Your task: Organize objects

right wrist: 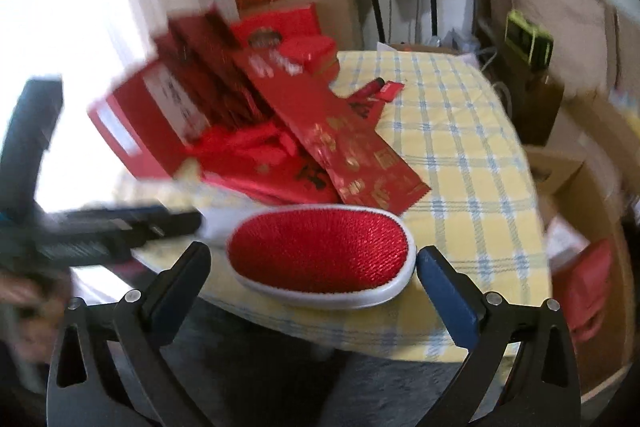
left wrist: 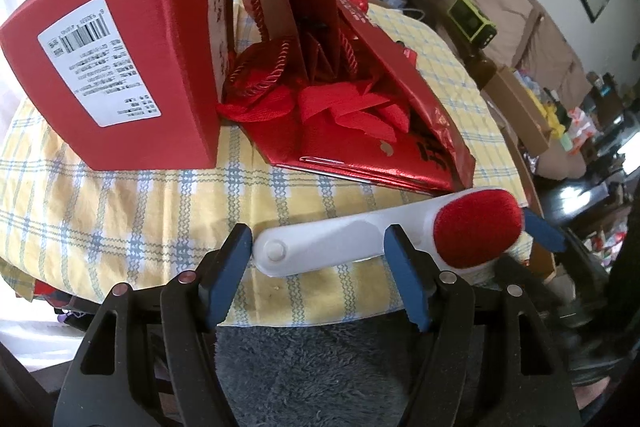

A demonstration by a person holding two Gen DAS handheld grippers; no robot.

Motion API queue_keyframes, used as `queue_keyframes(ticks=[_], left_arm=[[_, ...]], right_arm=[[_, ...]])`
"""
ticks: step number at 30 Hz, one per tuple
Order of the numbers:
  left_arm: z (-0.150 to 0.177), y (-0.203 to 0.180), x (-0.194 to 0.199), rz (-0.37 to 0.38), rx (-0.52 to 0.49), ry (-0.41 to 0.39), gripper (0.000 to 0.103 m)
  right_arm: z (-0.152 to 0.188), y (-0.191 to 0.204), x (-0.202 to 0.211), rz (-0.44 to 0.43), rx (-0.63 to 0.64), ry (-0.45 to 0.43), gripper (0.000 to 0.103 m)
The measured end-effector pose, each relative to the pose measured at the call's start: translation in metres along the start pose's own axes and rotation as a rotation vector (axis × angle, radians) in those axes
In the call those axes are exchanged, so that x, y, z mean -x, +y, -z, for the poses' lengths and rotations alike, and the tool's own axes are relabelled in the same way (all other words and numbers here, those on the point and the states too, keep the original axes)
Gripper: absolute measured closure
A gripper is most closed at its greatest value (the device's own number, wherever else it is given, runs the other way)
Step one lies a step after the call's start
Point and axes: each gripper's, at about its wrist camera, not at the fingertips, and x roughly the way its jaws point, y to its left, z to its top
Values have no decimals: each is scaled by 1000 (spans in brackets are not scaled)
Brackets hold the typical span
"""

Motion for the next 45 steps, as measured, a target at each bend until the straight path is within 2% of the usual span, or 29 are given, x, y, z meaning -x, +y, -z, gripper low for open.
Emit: queue_keyframes(ticks=[2,6,9,11,16,19,23,27,30,31,34,41,45], left_arm=[[-1,1,0,8,6,3,38],[-2,4,0,30,28,3,38],[-3,4,0,18,23,2,38],[-2,3,0,13,19,2,38],[0,-4,-2,-20,-23,1,38],[1,-5,-1,-8,-18,0,38],[1,-6,-1,-13,-24,-1,38],[2,-8,-2,-23,-34,-4,38],[2,-7,-1,-20,-30,-5,38],[2,-6,-5,-8,-23,16,38],[2,-4,-7,-3,-23,9,38],[2,-3,-8,-3,-23,9,38],[0,-3,-8,3,-9,10,38]], right_arm=[[-5,-3,10,-59,-31,-37,0],[-8,-9,20,-124,-75,-67,1],[-6,-22,23,-179,-152,-79,8],[-5,-30,24,-192,-182,-75,16],[-1,-40,19,-129,-202,-42,41],[2,-48,18,-118,-222,-44,55],[3,-53,18,-44,-213,-42,56],[4,-61,13,-24,-249,-25,56],[6,-66,10,-46,-277,-30,56],[7,-67,8,-51,-280,-27,61],[11,-71,2,-76,-293,-9,68],[15,-78,0,-136,-348,-11,67],[16,-80,-1,-139,-353,-12,66]])
